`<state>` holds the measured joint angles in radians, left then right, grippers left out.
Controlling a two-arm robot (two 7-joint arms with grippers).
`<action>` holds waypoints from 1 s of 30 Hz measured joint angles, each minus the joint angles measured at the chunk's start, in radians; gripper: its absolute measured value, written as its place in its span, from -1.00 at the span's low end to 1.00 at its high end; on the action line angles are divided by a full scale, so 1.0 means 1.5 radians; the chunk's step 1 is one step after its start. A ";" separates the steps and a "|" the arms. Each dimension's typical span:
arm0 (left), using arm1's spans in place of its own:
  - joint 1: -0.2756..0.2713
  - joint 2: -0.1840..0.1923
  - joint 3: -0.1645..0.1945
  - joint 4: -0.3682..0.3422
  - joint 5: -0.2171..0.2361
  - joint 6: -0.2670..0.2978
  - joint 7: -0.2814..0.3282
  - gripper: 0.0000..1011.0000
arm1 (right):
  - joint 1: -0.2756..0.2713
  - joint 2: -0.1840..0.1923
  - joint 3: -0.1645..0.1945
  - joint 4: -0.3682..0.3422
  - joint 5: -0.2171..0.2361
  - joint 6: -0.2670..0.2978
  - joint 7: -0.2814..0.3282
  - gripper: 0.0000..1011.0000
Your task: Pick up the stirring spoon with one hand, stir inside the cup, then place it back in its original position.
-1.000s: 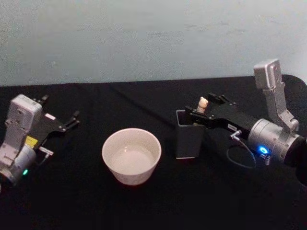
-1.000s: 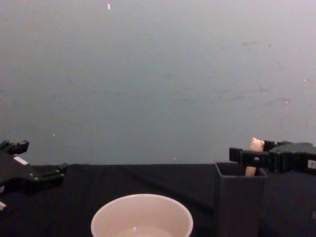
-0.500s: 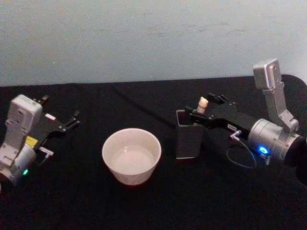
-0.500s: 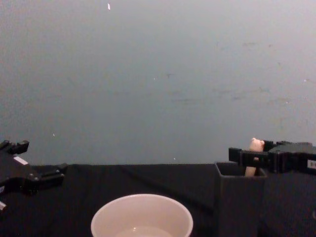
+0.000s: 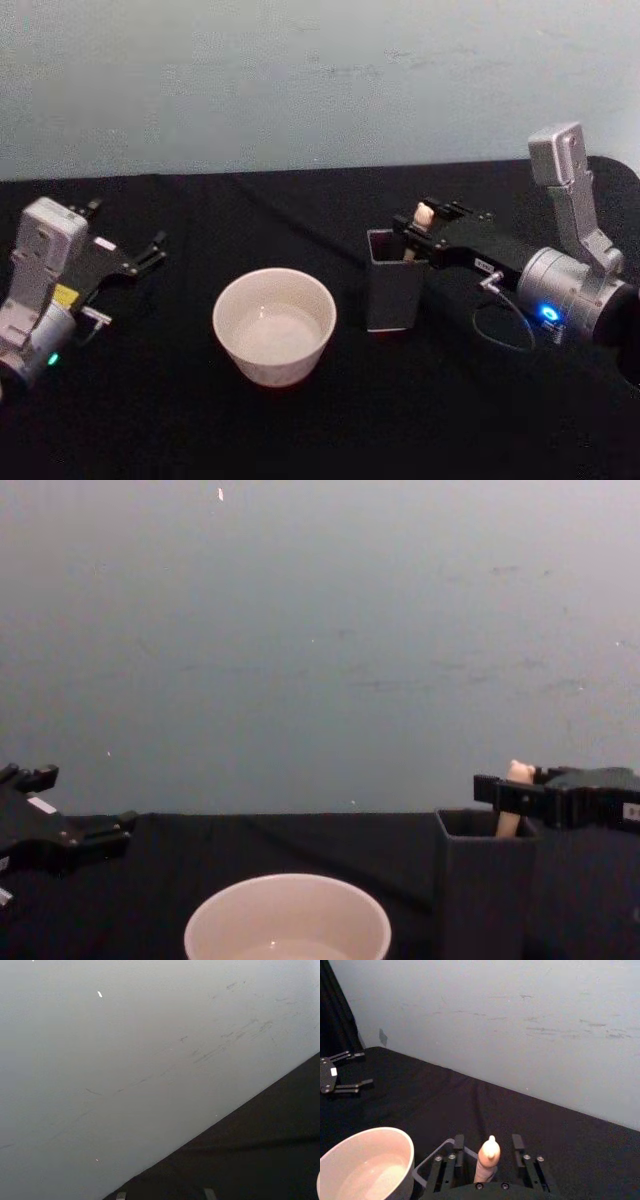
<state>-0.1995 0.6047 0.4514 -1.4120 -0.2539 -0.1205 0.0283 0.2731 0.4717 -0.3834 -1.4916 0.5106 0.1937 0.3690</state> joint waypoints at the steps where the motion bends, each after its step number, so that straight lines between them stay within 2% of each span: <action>1: 0.000 0.000 0.000 0.000 0.000 0.000 0.000 0.98 | 0.000 0.000 0.000 0.000 0.000 0.000 0.000 0.17; 10: 0.000 0.000 0.000 0.000 0.000 0.000 0.000 0.98 | 0.000 0.000 0.000 0.000 0.001 0.000 -0.001 -0.45; 13: 0.000 0.000 0.000 0.000 0.000 0.000 0.000 0.98 | 0.000 0.000 0.000 0.000 0.001 0.000 -0.001 -0.57; 22: 0.000 0.000 0.000 0.000 0.000 0.000 0.000 0.98 | -0.002 -0.001 0.002 -0.002 0.002 0.000 0.002 -0.57; 30: 0.000 0.000 0.000 0.000 0.000 0.000 0.000 0.98 | -0.007 0.001 0.013 -0.029 0.014 0.005 0.008 -0.58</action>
<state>-0.1995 0.6047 0.4514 -1.4120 -0.2539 -0.1205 0.0283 0.2633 0.4738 -0.3637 -1.5349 0.5312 0.2012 0.3812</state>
